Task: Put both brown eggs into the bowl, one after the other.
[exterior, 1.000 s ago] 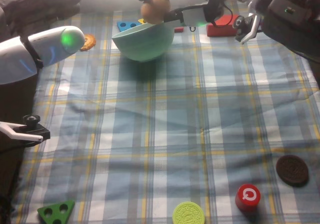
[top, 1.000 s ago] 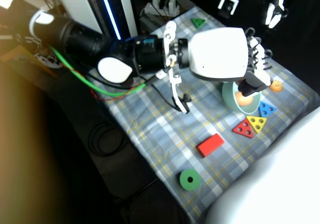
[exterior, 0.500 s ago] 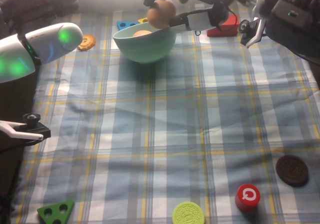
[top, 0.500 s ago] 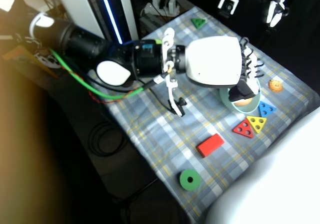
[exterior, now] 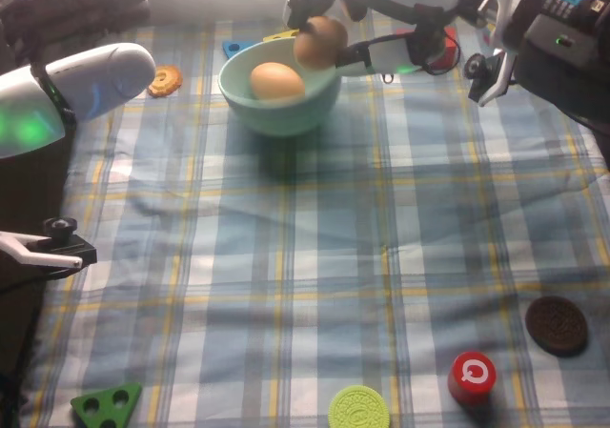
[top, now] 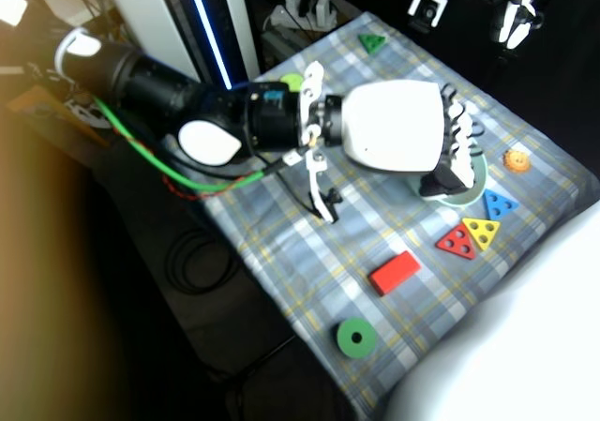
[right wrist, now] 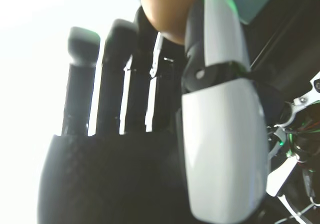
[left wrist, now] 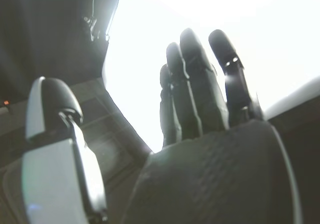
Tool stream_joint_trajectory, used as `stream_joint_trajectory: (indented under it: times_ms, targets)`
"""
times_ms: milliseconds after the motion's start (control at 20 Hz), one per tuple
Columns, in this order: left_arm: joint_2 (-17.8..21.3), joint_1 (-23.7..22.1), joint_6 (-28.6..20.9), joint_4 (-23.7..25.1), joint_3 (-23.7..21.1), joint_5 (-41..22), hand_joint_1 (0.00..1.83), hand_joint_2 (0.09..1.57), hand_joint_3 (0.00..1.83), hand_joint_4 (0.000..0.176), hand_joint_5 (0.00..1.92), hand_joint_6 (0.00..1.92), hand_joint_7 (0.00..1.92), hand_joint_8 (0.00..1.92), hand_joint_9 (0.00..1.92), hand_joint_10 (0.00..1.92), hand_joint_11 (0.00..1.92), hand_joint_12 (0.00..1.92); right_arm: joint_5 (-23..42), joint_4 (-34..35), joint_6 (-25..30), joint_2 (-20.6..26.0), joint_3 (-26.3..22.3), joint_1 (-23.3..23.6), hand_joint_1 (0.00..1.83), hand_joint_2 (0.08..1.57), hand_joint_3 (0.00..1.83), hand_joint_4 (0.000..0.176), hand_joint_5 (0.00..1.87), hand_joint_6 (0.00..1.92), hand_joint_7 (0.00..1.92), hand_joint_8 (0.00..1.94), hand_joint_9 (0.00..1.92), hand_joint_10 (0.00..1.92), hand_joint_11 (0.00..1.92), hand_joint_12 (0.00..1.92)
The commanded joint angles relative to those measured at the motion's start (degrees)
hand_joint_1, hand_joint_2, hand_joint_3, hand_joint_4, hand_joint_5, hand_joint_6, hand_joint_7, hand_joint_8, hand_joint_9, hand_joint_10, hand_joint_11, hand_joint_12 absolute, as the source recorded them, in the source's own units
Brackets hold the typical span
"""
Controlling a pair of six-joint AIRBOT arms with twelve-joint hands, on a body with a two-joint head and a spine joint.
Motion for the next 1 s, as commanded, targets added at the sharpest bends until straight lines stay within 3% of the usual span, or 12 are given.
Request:
stream_joint_trajectory:
  times_ms: [0,100,250,300,350,400,450,500,600,700,800,950]
  targets:
    - [-0.16,-0.36,-1.13,0.26,0.33,-7.56,0.85,0.88,0.0,0.007,0.45,0.0,0.61,0.0,0.6,0.0,0.1,0.86,7.14,1.2,0.14,0.55,-0.17,0.15,1.24,1.07,0.0,0.015,1.07,0.78,1.08,0.94,0.93,1.16,0.81,1.63]
    - [-0.19,-0.26,-1.33,0.24,0.3,-7.68,0.83,0.88,0.0,0.014,0.45,0.0,0.61,0.01,0.61,0.01,0.12,0.86,7.15,1.45,0.14,0.72,-0.45,-0.5,1.23,1.08,0.0,0.036,1.04,0.94,1.1,0.78,0.91,0.85,0.64,1.49]
    - [-0.15,-0.06,-1.58,0.09,0.26,-7.84,0.84,0.88,0.0,0.024,0.46,0.0,0.62,0.0,0.61,0.01,0.12,0.86,7.15,2.37,0.14,0.91,-0.37,-1.23,1.22,1.1,0.0,0.017,1.01,1.02,1.02,0.84,0.89,0.37,0.43,1.34]
    - [-0.18,-0.06,-1.62,0.01,0.26,-7.9,0.84,0.88,0.0,0.023,0.46,0.0,0.62,0.01,0.61,0.01,0.13,0.87,7.15,2.42,0.14,1.03,-0.38,-1.3,1.22,1.1,0.0,0.04,1.01,0.93,1.02,0.91,0.95,0.39,0.51,1.42]
    - [-0.23,-0.02,-1.63,-0.06,0.27,-7.91,0.83,0.88,0.0,0.025,0.46,0.0,0.62,0.0,0.61,0.0,0.12,0.86,7.15,2.42,0.15,1.05,-0.42,-1.34,1.23,1.1,0.0,0.0,0.99,0.87,1.05,0.97,0.98,0.45,0.6,1.44]
    - [-0.28,-0.01,-1.63,-0.08,0.28,-7.9,0.83,0.88,0.0,0.029,0.46,0.01,0.62,0.01,0.61,0.0,0.12,0.86,7.15,2.42,0.15,1.05,-0.51,-1.36,1.23,1.1,0.0,0.0,0.97,0.87,1.05,1.0,0.96,0.46,0.63,1.42]
    - [-0.3,0.0,-1.63,-0.08,0.28,-7.89,0.83,0.88,0.0,0.023,0.46,0.0,0.62,0.0,0.61,0.0,0.13,0.86,7.15,2.41,0.15,0.98,-0.58,-1.36,1.12,1.02,0.0,0.0,0.85,0.33,0.91,0.53,0.91,0.4,0.56,1.29]
    - [-0.31,0.0,-1.64,-0.08,0.28,-7.88,0.83,0.89,0.0,0.021,0.46,0.0,0.62,0.0,0.61,0.01,0.12,0.86,7.15,2.41,0.15,0.87,-0.61,-1.36,1.04,1.0,0.0,0.0,0.82,0.09,0.9,0.26,0.88,0.32,0.5,1.22]
    - [-0.31,0.0,-1.67,-0.08,0.29,-7.88,0.83,0.88,0.0,0.028,0.46,0.0,0.63,0.01,0.61,0.01,0.1,0.85,7.15,2.4,0.15,0.81,-0.68,-1.37,0.98,0.98,0.0,0.04,0.73,0.0,0.86,0.04,0.82,0.17,0.36,1.19]
    - [-0.34,0.02,-1.67,-0.11,0.3,-7.88,0.81,0.88,0.0,0.034,0.46,0.0,0.63,0.01,0.61,0.0,0.11,0.85,7.15,2.39,0.15,0.8,-0.78,-1.45,0.92,0.96,0.0,0.11,0.63,0.0,0.72,0.0,0.68,0.08,0.21,1.12]
    - [-0.41,0.07,-1.67,-0.18,0.3,-7.88,0.82,0.88,0.0,0.041,0.45,0.0,0.63,0.01,0.61,0.0,0.12,0.86,7.15,2.39,0.15,0.83,-0.78,-1.54,0.92,0.96,0.0,0.108,0.62,0.0,0.68,0.0,0.66,0.04,0.17,1.14]
    - [-0.41,0.11,-1.67,-0.23,0.3,-7.9,0.83,0.88,0.0,0.036,0.46,0.0,0.63,0.0,0.62,0.01,0.12,0.85,7.15,2.39,0.15,0.9,-0.78,-1.64,0.94,0.96,0.0,0.077,0.62,0.0,0.68,0.0,0.7,0.05,0.2,1.16]
